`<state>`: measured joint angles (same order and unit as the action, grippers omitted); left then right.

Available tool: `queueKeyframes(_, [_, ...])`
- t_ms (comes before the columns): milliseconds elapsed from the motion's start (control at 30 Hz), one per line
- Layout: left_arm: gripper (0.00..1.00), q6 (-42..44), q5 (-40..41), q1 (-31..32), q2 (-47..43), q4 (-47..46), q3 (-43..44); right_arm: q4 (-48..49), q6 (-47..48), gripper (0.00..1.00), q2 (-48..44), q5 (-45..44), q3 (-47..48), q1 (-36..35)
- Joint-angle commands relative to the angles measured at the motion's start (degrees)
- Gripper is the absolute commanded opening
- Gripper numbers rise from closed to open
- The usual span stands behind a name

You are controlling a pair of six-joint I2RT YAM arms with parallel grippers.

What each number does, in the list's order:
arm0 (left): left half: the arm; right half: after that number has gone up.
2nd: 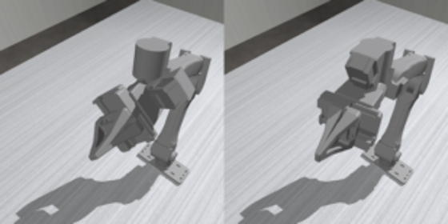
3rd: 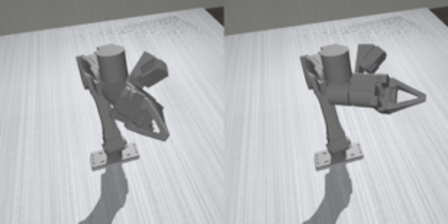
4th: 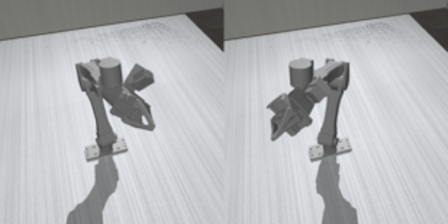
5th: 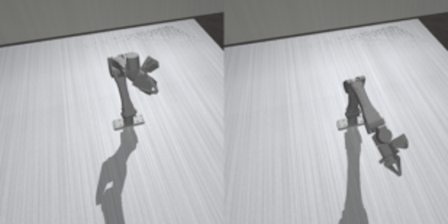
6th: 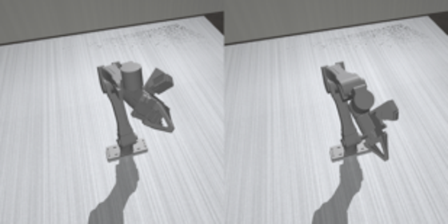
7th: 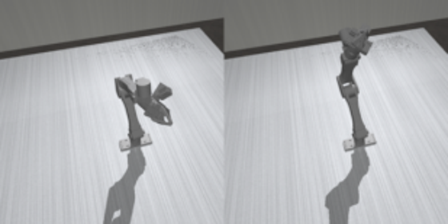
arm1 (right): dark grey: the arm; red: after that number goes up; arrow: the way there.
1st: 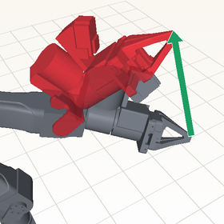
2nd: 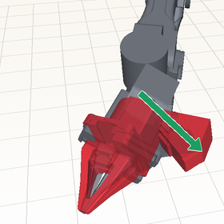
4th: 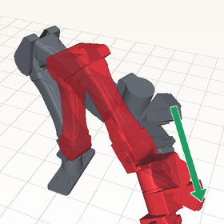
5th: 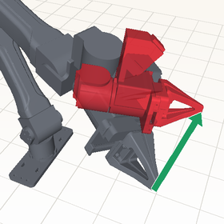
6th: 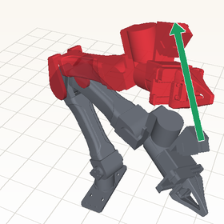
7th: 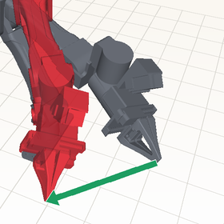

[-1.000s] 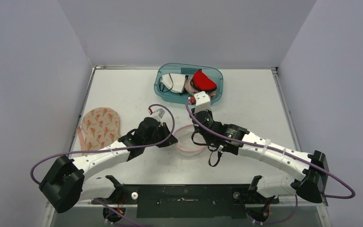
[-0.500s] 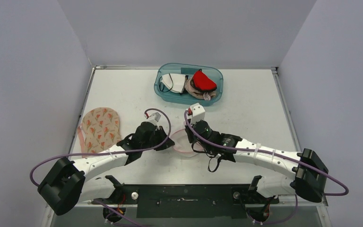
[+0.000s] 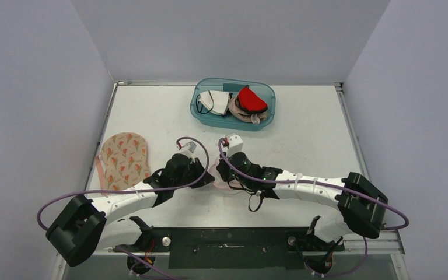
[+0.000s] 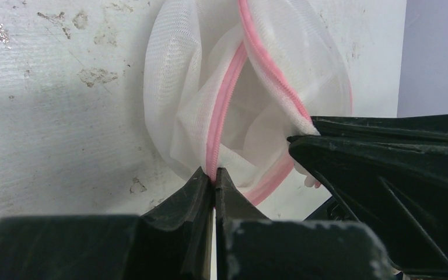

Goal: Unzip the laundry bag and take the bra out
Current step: Close the laundry bag at the center of the board.

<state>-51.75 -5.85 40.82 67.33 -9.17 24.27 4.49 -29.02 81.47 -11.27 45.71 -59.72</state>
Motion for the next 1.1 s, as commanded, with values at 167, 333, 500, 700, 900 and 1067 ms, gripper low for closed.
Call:
queueKeyframes(167, [0.00,0.1,2.0,-0.4,-2.0,-2.6,-1.1,7.9,-6.7,0.10,2.5,4.8,-1.2,-1.0])
queueKeyframes(333, [0.00,0.0,2.6,-0.4,-3.3,-2.7,-2.1,7.6,-8.0,0.17,2.6,4.5,-1.9,-1.2])
queueKeyframes(500, [0.02,-0.2,3.3,-0.4,-4.3,-2.1,-3.0,8.1,-9.2,0.23,2.9,5.3,-2.6,-1.3])
queueKeyframes(700, [0.10,-0.5,3.6,-0.4,-5.3,-1.3,-3.4,8.7,-10.1,0.32,2.1,6.4,-2.4,-1.4])
queueKeyframes(900, [0.26,-0.5,4.5,-0.4,-7.4,0.9,-3.3,5.7,-8.9,0.38,-2.1,5.1,-1.1,-1.3])
queueKeyframes(1067, [0.35,-0.1,5.1,-0.5,-9.9,4.9,-2.0,1.0,-6.1,0.47,-7.0,2.6,-0.2,-0.8])
